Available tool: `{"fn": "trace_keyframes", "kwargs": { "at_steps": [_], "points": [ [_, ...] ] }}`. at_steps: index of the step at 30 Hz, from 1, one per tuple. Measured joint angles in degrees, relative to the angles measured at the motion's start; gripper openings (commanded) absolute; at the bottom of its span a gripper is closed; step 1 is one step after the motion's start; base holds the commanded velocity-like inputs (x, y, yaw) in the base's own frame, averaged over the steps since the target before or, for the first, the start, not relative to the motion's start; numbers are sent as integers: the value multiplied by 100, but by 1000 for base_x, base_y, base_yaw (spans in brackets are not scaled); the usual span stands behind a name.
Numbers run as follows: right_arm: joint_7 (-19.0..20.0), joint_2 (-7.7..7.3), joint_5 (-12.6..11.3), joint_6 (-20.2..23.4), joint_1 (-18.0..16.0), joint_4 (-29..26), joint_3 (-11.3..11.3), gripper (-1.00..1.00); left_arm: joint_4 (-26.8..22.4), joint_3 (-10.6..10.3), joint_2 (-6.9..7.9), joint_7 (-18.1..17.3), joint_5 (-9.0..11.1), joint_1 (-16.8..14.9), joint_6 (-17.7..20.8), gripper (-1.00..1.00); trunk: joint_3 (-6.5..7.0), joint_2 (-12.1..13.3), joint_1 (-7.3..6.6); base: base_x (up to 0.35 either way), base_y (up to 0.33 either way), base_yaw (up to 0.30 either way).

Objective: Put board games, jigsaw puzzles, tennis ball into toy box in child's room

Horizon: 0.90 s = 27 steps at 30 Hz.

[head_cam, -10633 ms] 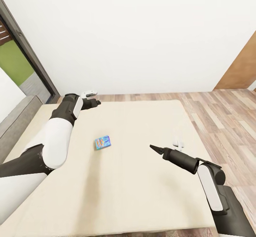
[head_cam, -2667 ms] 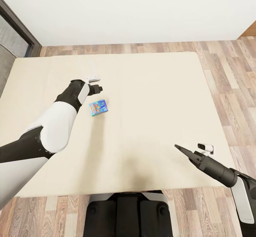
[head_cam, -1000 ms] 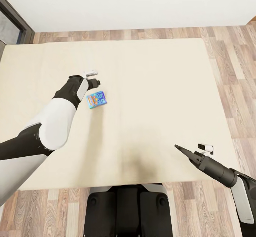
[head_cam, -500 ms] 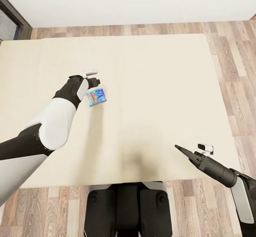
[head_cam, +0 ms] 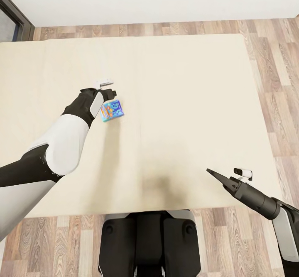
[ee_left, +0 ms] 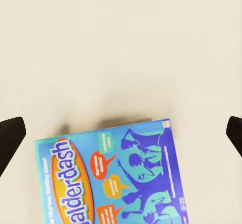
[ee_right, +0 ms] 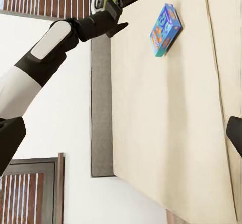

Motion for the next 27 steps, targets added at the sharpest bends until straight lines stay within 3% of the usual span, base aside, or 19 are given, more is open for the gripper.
{"fn": "trace_keyframes", "kwargs": {
  "at_steps": [18,27],
  "points": [
    [5,1,3,-10,0,5,-41,100,-47,-5,-8,10,-3,0,-90,100,-169,0,0,0,0,0],
    [68,-3,-35,7,10,-50,-55,100,-36,-3,-8,15,-41,0,-458,100,-254,0,0,0,0,0]
  ]
}}
